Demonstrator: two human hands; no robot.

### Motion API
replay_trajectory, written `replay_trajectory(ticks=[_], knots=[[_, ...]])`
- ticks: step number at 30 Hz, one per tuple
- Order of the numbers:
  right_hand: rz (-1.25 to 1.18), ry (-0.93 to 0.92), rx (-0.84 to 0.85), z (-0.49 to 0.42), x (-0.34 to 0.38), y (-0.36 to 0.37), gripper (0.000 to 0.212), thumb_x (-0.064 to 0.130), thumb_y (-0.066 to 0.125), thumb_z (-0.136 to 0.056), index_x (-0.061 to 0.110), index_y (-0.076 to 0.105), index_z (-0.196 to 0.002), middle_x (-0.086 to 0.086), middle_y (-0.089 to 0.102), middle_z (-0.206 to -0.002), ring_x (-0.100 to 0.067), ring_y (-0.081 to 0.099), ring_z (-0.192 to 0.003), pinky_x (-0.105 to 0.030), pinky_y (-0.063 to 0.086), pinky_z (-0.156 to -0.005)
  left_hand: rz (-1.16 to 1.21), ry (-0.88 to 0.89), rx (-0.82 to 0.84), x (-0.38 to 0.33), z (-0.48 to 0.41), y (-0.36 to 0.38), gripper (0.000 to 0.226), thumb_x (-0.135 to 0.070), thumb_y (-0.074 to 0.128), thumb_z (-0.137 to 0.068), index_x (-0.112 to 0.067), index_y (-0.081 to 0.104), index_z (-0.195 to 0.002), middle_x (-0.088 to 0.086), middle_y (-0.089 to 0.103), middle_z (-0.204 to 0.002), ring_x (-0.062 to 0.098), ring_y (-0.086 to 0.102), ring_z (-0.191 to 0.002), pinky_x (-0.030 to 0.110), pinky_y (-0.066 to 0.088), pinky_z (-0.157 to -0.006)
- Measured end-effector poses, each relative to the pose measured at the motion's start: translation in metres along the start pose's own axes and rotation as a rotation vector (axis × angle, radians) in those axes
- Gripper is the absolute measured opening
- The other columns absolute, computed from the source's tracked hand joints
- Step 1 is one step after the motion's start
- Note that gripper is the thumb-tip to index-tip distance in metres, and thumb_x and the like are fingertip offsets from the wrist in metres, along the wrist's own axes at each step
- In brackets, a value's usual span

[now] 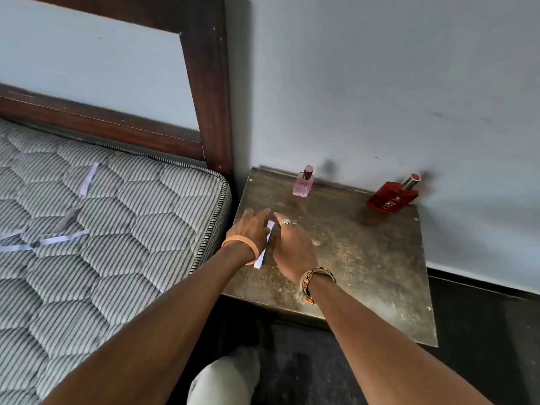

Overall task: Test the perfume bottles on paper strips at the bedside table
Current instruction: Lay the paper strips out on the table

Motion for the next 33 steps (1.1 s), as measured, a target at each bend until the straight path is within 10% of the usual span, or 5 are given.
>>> replay_trajectory(ticks=[4,15,18,22,33], knots=[[0.031,0.007,-0.038,-0.01,-0.013,0.016,0.039,0.013,0.042,-0.095,0.018,0.046,-0.134,-0.005,0.068,-0.09,-0.026,0.062,-0.084,-0.03,0.034,-0.06,-0.029,0.002,-0.012,0.005,-0.022,0.011,0.025,-0.028,0.048,-0.095,-0.03,0.056,-0.119,0.007,0.042,-0.12,0.031,0.055,-0.104,0.035,0.04,-0.073],[-0.17,0.158,-0.06,0.003,-0.016,0.014,0.044,0.028,0.053,-0.097,0.016,0.051,-0.139,-0.004,0.068,-0.12,-0.02,0.063,-0.112,-0.038,0.052,-0.093,0.325,-0.053,-0.132,0.012,-0.003,0.009,0.009,-0.018,0.064,-0.086,-0.016,0.069,-0.092,0.003,0.069,-0.098,0.02,0.063,-0.089,0.027,0.046,-0.074],[-0.351,0.236,-0.068,0.014,-0.012,-0.003,0.032,0.03,0.064,-0.091,0.016,0.067,-0.12,0.0,0.073,-0.108,-0.014,0.068,-0.1,-0.035,0.055,-0.088,0.533,-0.089,-0.121,0.012,0.016,-0.001,0.007,-0.016,0.072,-0.082,-0.016,0.073,-0.089,0.0,0.073,-0.086,0.011,0.064,-0.076,0.017,0.048,-0.07],[-0.486,0.31,-0.043,0.033,-0.005,-0.028,0.027,0.033,0.076,-0.083,0.015,0.076,-0.102,0.001,0.075,-0.093,-0.011,0.069,-0.086,-0.035,0.057,-0.082,0.825,-0.099,-0.035,0.002,0.044,-0.02,0.015,-0.009,0.074,-0.08,-0.023,0.071,-0.076,0.007,0.072,-0.073,0.017,0.063,-0.063,0.038,0.059,-0.073],[-0.492,0.32,-0.058,0.082,-0.006,-0.096,0.017,0.029,0.071,-0.089,0.013,0.075,-0.09,0.004,0.069,-0.079,-0.011,0.064,-0.077,-0.027,0.05,-0.069,1.004,-0.106,-0.018,-0.07,0.097,-0.058,0.005,-0.006,0.071,-0.082,-0.005,0.071,-0.087,0.011,0.069,-0.073,0.013,0.061,-0.059,0.017,0.051,-0.051]])
Point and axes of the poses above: each hand's wrist, its own z-axis away from the middle knuckle, its own y-axis out of the palm, x = y × z, the point moved 5 cm from there along -z, towards the middle knuckle
